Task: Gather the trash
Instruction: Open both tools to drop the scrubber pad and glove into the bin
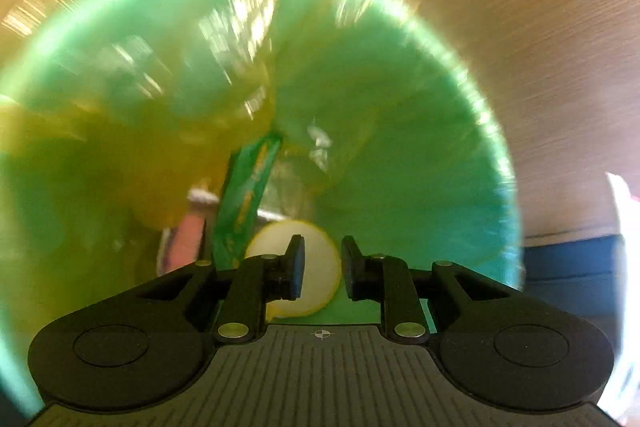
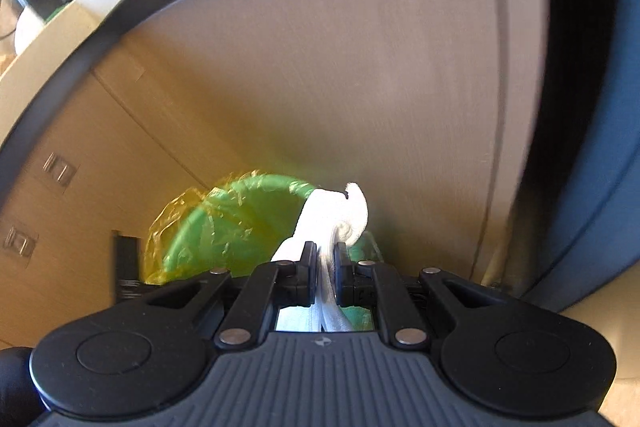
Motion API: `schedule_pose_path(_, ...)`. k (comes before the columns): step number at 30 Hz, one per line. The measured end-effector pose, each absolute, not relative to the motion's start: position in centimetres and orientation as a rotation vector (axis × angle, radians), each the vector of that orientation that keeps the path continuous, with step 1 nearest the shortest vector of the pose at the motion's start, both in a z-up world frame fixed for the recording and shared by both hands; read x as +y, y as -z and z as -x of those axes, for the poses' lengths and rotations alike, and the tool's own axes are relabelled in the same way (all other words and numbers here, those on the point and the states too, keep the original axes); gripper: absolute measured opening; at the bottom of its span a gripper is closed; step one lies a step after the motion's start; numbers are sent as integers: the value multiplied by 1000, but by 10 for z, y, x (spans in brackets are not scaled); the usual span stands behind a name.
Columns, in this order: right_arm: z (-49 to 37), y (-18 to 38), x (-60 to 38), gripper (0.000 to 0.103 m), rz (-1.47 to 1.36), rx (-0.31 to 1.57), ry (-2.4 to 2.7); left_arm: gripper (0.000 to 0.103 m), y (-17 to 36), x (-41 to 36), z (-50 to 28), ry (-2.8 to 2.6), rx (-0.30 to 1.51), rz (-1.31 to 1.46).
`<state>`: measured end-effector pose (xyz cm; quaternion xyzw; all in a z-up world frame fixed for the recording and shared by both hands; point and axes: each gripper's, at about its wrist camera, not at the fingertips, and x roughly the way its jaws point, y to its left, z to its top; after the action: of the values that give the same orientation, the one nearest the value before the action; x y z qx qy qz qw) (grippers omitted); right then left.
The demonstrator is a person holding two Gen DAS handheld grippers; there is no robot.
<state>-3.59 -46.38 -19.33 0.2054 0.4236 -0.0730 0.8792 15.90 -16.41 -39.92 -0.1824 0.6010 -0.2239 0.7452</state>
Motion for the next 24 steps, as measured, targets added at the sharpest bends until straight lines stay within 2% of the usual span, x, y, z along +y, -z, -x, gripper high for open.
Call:
schedule_pose_path(4,10,191,-437,9,-351,904,97,23,367,-134,-141,534,1217,390)
schedule_pose_path(10,-43,208,-385,9,-154,969,21,23,363,-91,-122,535,1142,503)
schedule_pose_path(15,-85,253,-341,9,105,1064,-44,23,362,-65,-117,529,1091,626)
schedule_pose_path(24,-106,339,-292,11,491,1231,-302,23,365,-66,-112,580,1073,600)
